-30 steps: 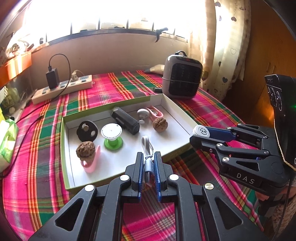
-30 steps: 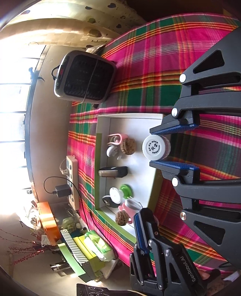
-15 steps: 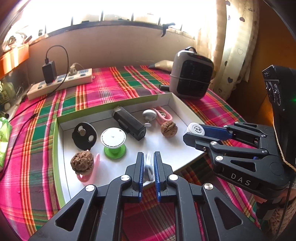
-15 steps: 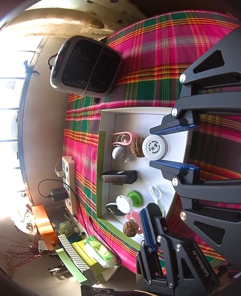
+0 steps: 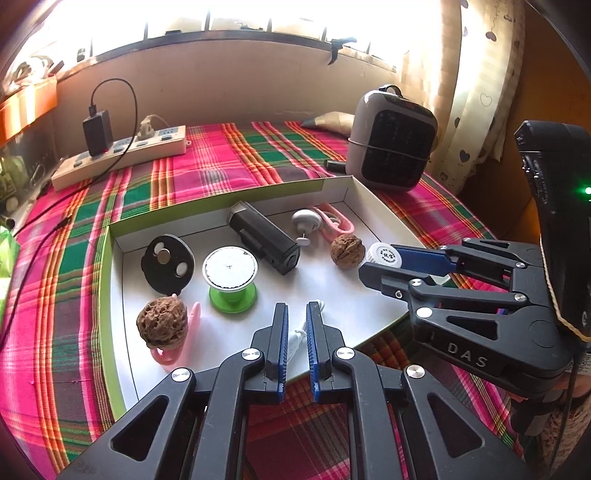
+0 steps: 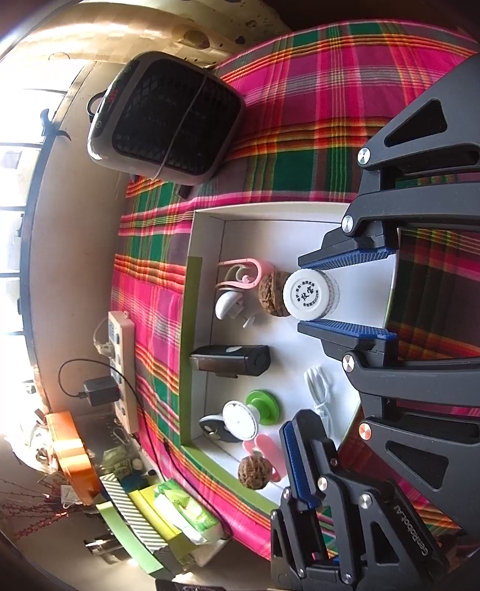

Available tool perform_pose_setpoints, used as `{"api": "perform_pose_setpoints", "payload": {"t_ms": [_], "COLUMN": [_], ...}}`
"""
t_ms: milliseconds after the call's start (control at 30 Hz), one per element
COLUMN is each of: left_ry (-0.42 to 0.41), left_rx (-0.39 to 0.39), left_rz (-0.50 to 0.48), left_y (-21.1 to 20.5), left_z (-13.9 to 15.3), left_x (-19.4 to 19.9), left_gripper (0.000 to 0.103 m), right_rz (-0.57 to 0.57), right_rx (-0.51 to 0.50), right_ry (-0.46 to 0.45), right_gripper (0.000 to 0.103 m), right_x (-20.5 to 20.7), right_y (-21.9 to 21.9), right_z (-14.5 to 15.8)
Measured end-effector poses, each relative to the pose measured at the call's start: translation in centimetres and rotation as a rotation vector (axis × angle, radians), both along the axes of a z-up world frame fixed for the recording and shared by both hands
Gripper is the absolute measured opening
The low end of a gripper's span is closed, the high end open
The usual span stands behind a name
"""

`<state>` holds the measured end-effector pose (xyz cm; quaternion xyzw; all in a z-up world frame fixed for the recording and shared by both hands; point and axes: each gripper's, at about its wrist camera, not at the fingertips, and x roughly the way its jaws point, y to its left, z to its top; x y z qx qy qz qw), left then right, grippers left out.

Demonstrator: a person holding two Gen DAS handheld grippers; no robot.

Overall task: Organize objects
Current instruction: 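Carry the cable into the box with the left tool while the right tool carries the jar there, then open the left tool to release the cable while the right tool releases the jar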

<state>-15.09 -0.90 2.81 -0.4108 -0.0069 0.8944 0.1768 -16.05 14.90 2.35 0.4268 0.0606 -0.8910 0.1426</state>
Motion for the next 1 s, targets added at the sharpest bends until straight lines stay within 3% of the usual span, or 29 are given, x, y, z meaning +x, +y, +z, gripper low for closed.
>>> {"api": "perform_pose_setpoints", "payload": {"t_ms": [1000], "left_ry": [0.001], "left_rx": [-0.022], "left_rz": [0.033], "left_y": [-0.2], "left_z": [0.0], "left_x": [0.2], "left_gripper": [0.012], "right_rz": [-0.021], "right_rx": [-0.005], "right_ry": [-0.048], "right_gripper": [0.029], "right_x": [-1.2], "right_y": [-0.3], "right_z": [-1.1]}}
